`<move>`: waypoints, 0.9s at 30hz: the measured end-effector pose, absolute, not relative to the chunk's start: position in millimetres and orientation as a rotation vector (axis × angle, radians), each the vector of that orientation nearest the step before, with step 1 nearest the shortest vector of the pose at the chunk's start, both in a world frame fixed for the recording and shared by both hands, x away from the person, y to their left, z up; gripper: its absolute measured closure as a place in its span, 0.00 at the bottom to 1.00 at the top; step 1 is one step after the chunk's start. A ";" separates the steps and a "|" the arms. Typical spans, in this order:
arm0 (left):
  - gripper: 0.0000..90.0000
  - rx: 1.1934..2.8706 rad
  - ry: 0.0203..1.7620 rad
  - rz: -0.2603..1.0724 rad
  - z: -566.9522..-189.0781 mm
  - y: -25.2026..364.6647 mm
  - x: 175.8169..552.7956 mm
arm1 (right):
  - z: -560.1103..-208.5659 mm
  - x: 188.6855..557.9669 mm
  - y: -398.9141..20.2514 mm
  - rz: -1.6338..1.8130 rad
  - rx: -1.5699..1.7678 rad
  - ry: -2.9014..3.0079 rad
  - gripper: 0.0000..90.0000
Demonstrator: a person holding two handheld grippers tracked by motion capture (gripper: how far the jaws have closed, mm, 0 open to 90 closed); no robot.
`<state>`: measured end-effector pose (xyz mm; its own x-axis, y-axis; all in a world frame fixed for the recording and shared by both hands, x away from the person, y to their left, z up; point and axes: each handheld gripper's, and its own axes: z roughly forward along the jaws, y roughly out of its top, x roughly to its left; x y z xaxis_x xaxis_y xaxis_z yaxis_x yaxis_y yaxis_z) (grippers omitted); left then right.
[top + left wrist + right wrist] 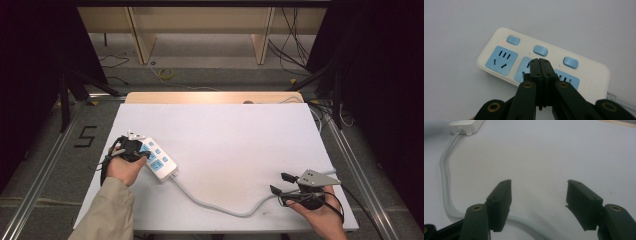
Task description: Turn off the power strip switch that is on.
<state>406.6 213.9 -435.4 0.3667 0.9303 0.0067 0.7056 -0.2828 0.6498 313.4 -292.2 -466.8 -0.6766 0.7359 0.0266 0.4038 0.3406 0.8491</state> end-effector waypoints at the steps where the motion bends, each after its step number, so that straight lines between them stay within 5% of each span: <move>1: 1.00 2.076 1.410 0.527 -435.3 213.8 407.0 | -466.8 313.4 -292.2 1.268 1.006 2.249 0.42; 27: 1.00 2.100 1.418 0.526 -436.2 210.1 418.6 | -466.9 313.2 -292.8 1.264 1.010 2.245 0.42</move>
<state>418.6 210.1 -436.2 0.3682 0.9296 0.0171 0.7158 -0.2952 0.6329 313.2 -292.8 -466.9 -0.6737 0.7385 0.0256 0.4049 0.3400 0.8488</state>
